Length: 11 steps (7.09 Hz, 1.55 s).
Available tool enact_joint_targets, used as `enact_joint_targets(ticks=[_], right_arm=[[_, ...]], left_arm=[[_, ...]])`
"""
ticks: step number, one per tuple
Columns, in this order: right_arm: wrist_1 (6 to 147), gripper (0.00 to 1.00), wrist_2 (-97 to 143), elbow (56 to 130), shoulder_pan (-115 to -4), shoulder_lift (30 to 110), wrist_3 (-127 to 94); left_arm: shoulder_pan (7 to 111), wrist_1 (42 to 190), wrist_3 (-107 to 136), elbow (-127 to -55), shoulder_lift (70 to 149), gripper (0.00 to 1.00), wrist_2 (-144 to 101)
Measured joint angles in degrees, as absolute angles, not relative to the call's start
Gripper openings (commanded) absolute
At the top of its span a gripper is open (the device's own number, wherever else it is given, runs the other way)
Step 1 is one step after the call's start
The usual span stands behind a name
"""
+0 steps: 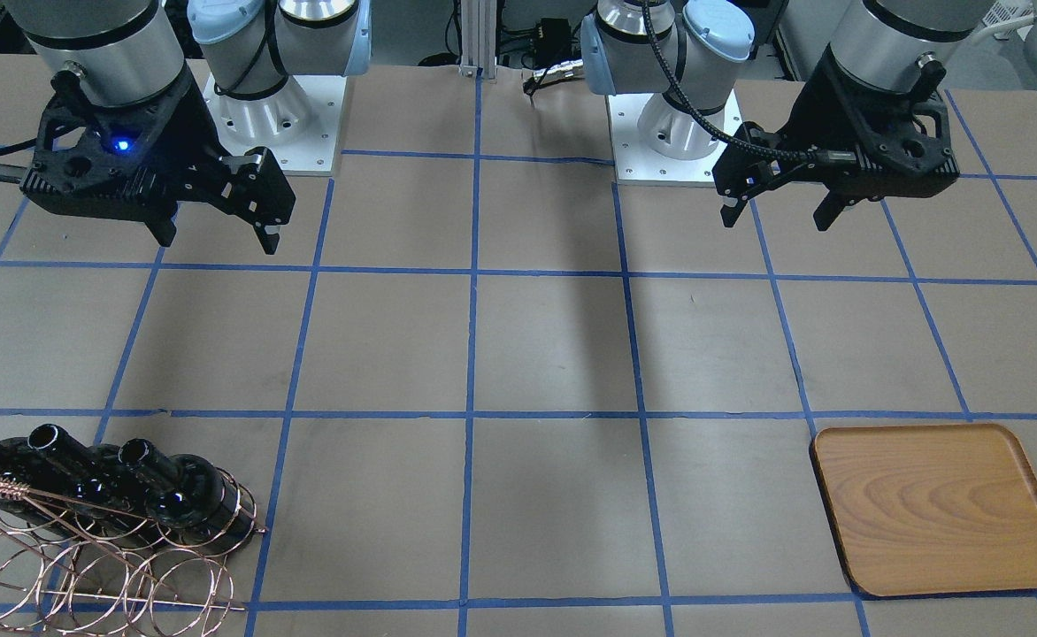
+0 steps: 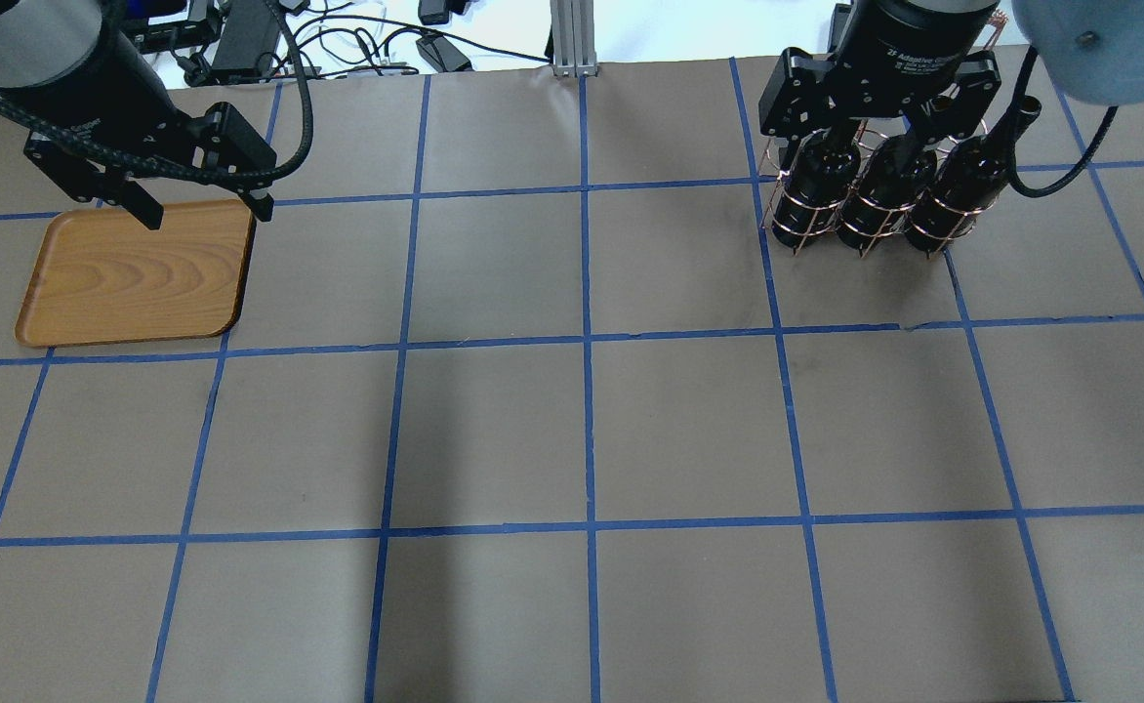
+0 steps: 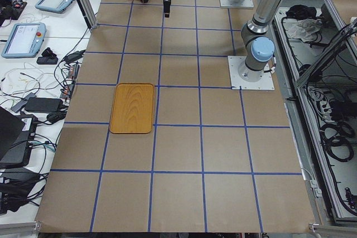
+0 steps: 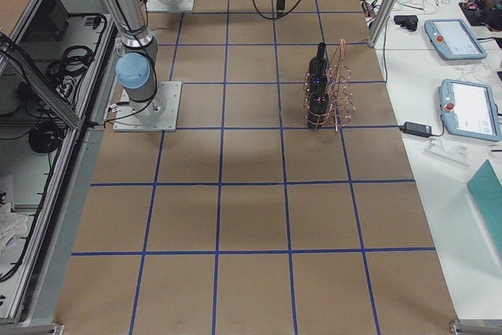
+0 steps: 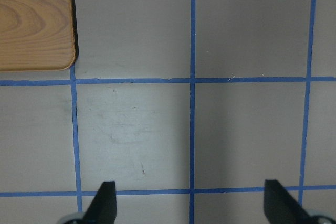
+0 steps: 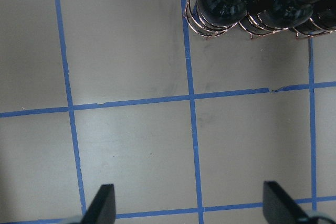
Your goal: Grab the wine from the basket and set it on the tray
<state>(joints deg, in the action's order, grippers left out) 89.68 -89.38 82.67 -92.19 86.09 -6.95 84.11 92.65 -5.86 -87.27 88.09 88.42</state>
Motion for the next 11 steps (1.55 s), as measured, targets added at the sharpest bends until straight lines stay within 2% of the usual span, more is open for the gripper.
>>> enact_joint_targets(ticks=[11], right_arm=[[90.4, 1.0, -89.3, 82.5, -90.9, 86.9, -6.4]], left_arm=[[84.2, 92.8, -6.0, -87.4, 87.2, 1.0, 89.3]])
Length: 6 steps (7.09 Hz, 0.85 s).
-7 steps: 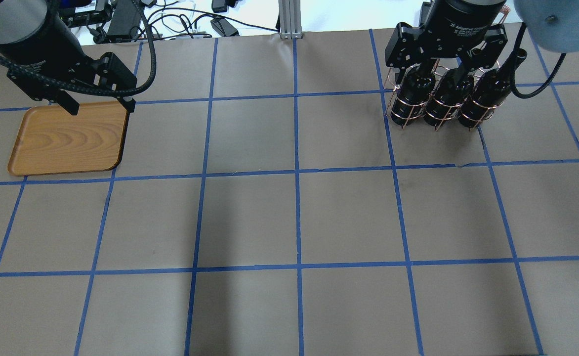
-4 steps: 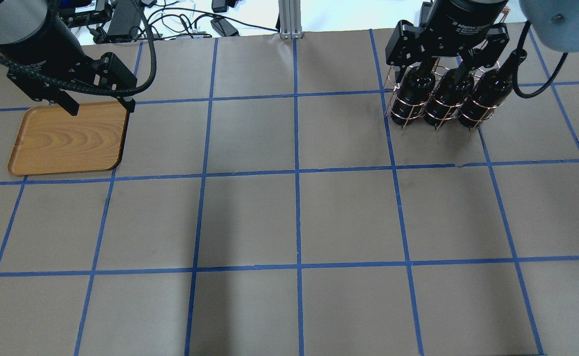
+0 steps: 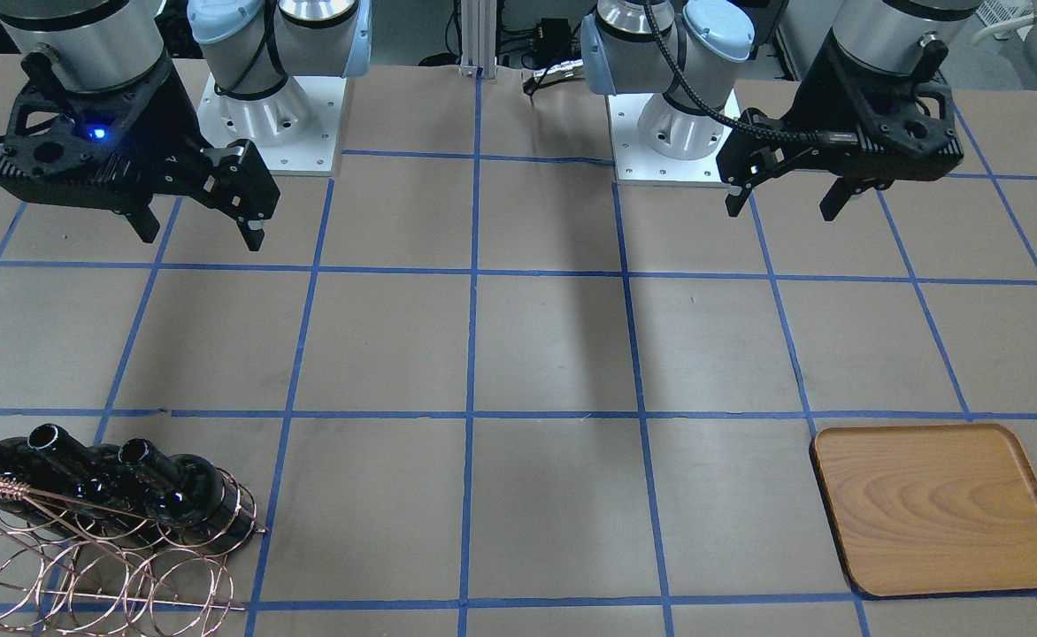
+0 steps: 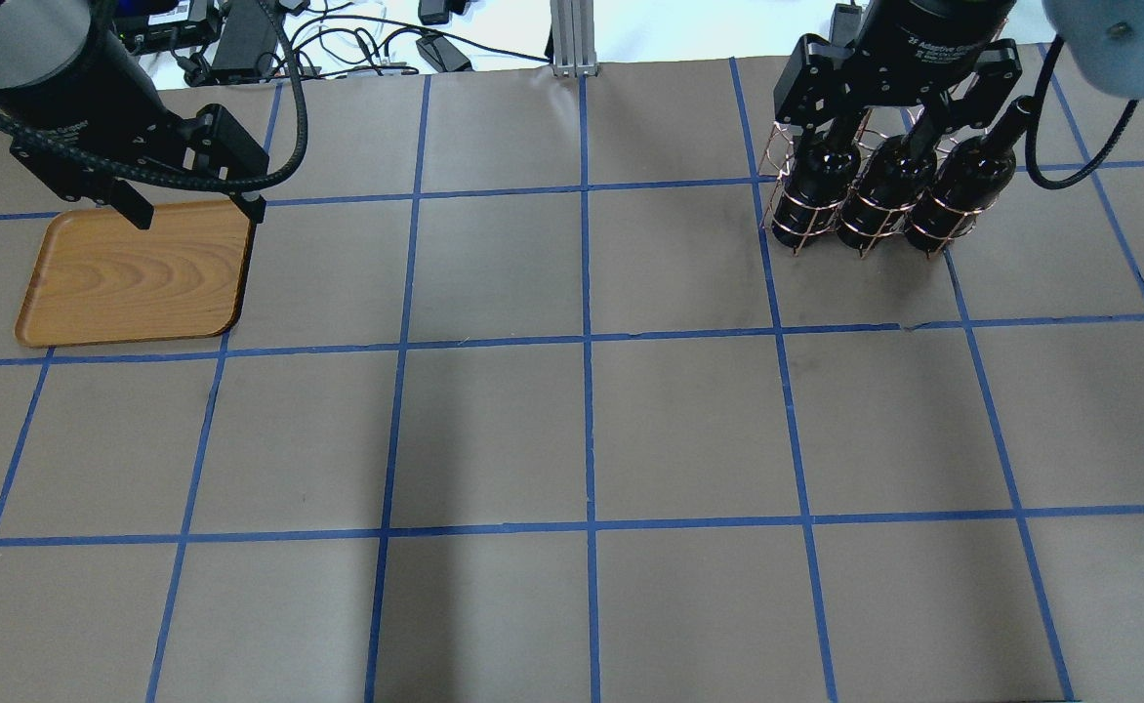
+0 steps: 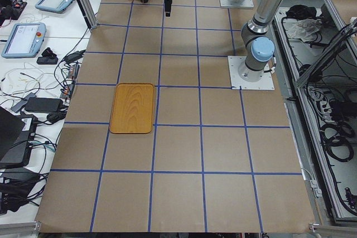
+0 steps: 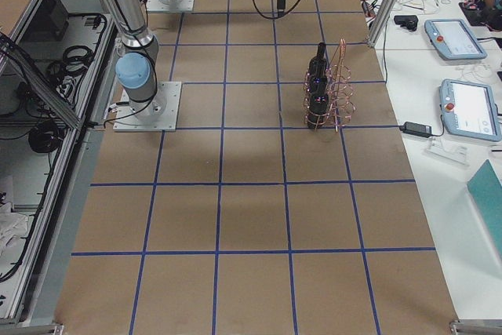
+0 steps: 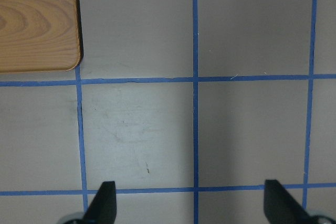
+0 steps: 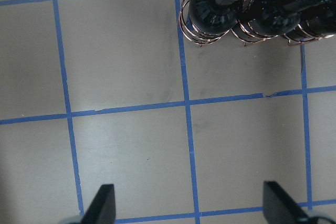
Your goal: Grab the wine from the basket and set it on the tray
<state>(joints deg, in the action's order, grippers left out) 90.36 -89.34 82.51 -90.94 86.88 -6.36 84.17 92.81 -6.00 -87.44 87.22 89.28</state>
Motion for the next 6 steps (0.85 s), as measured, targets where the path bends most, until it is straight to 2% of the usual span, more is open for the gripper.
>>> enact_joint_targets(ticks=[6], right_arm=[[90.8, 0.98, -89.3, 82.2, -89.5, 87.3, -5.5]], left_arm=[[84.2, 92.8, -5.8, -87.7, 87.5, 1.0, 89.8]])
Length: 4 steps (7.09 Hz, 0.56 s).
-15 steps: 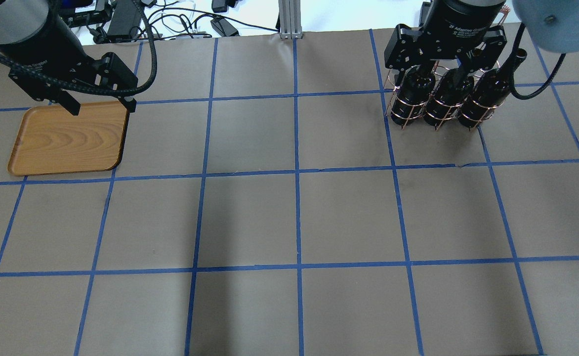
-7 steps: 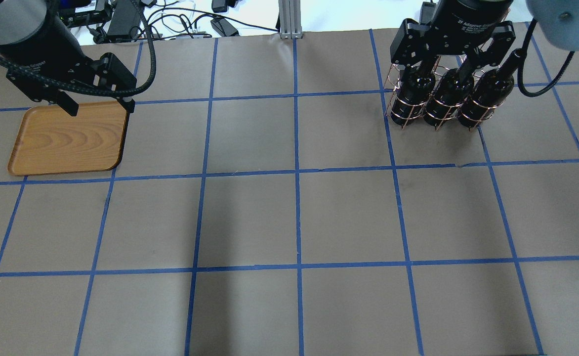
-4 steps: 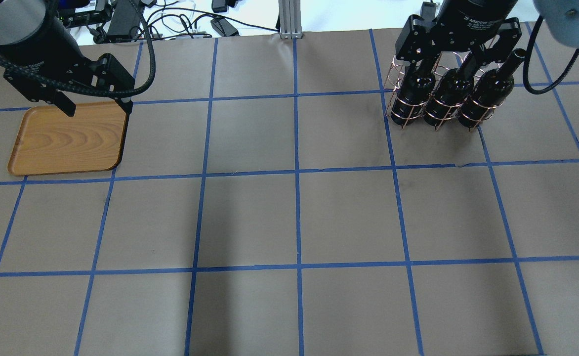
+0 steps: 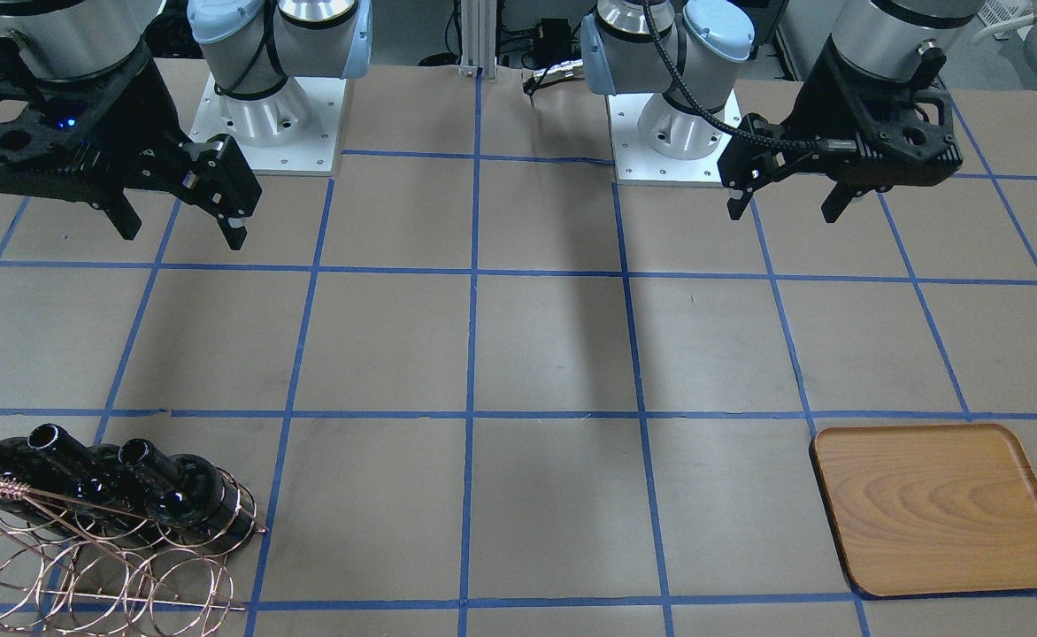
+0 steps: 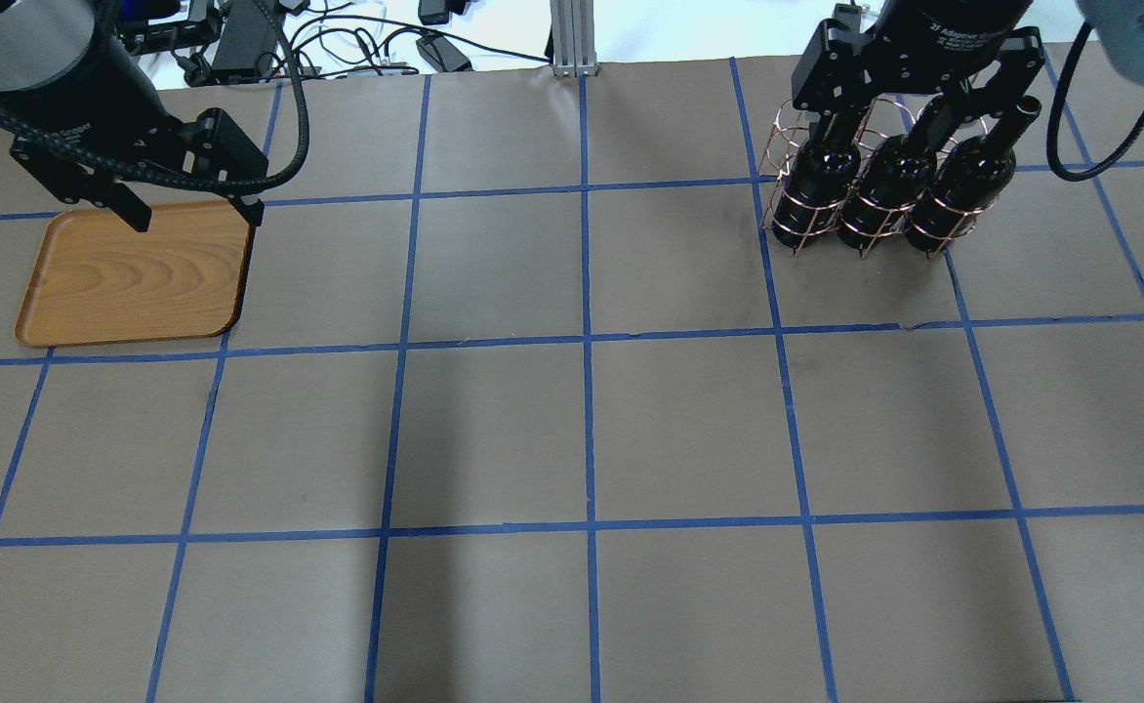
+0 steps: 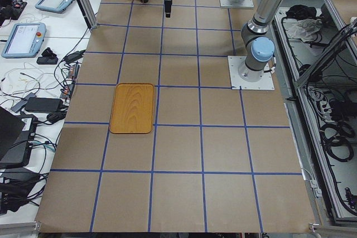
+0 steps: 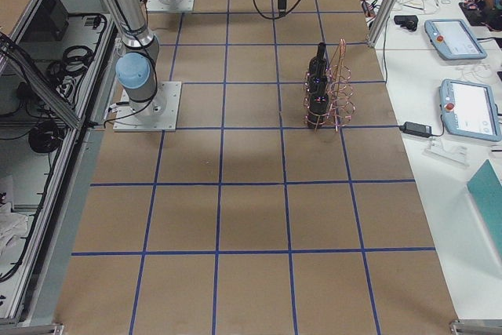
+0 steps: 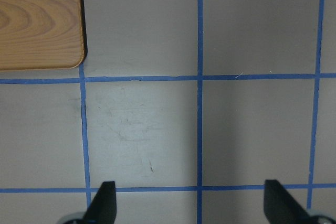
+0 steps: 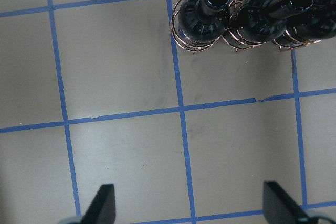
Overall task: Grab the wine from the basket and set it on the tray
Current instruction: 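Lower the right gripper onto the neck of the middle wine bottle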
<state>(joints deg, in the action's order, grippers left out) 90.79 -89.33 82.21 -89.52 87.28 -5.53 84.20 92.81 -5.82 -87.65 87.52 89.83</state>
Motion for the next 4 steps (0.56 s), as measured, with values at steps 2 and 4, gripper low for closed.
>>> enact_joint_targets(ticks=[2, 4], right_arm=[[92.6, 0.92, -88.6, 82.3, -82.8, 86.8, 5.7], [95.6, 0.93, -88.0, 82.4, -76.2, 84.3, 15.6]], left_arm=[[84.2, 92.7, -5.8, -88.5, 87.3, 1.0, 89.8], [84.2, 92.7, -5.7, -88.9, 87.1, 1.0, 89.8]])
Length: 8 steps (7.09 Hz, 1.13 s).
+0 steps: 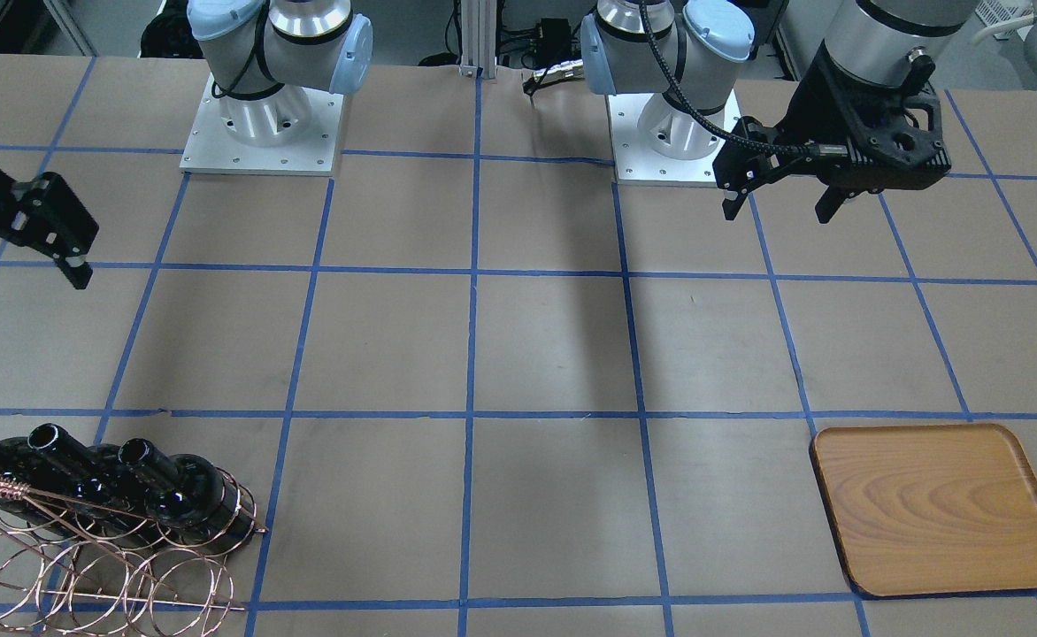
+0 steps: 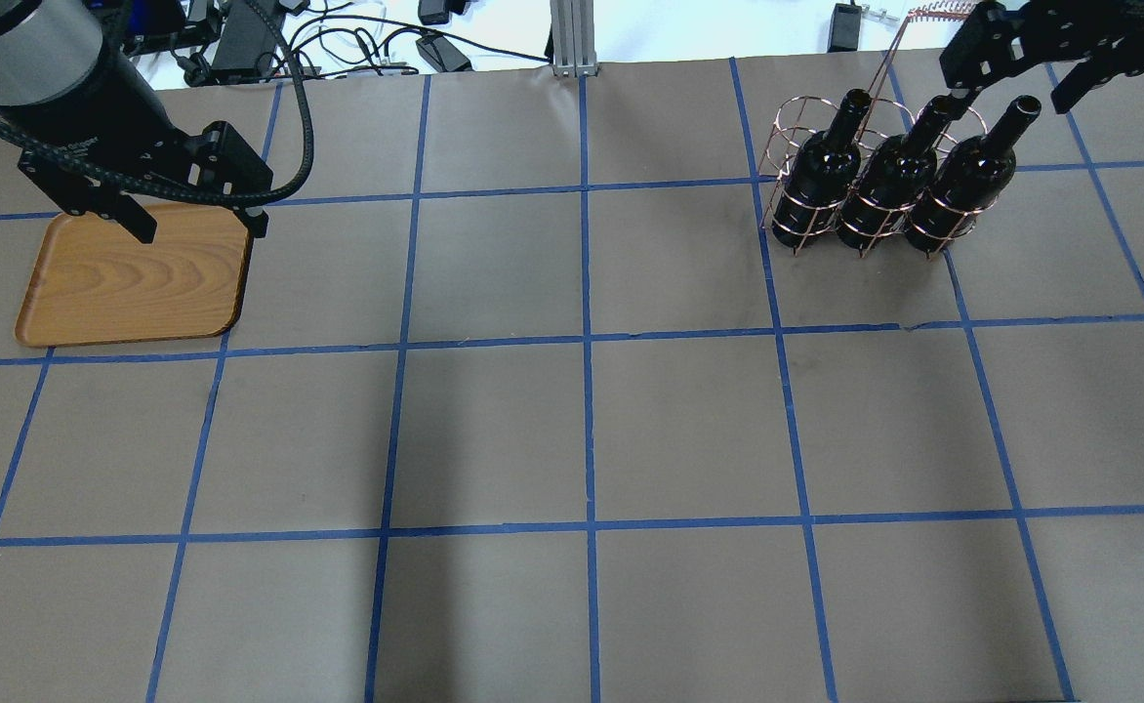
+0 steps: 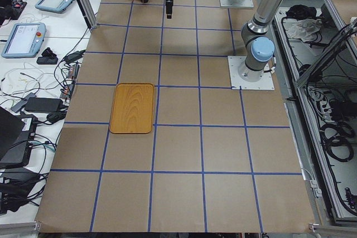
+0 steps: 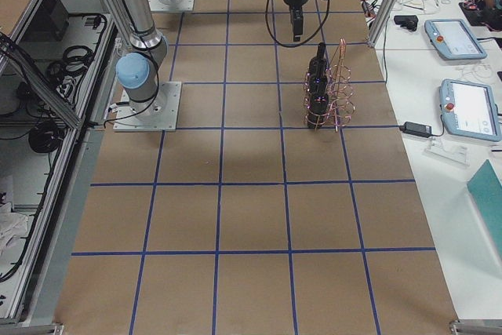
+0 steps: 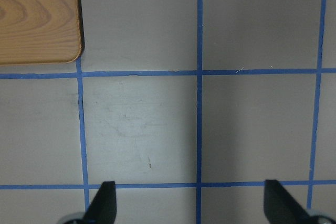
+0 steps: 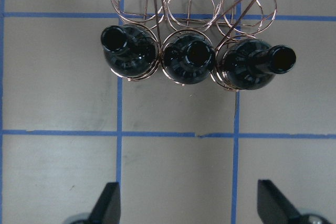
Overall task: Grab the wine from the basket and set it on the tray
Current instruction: 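Lower the right gripper onto the neck of the middle wine bottle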
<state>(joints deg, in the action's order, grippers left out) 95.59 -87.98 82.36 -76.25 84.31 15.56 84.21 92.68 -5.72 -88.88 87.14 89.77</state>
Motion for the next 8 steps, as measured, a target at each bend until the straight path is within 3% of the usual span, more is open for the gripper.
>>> enact_joint_targets(ticks=[3, 8], right_arm=[[102.8, 0.9, -87.8, 82.0, -75.0, 77.3, 15.4], [106.8, 0.9, -87.8, 81.8, -75.8, 74.5, 12.1]], left_arm=[[84.2, 92.6, -5.7, -88.9, 87.1, 1.0, 89.7], [84.2, 92.7, -5.7, -89.0, 87.1, 1.0, 89.6]])
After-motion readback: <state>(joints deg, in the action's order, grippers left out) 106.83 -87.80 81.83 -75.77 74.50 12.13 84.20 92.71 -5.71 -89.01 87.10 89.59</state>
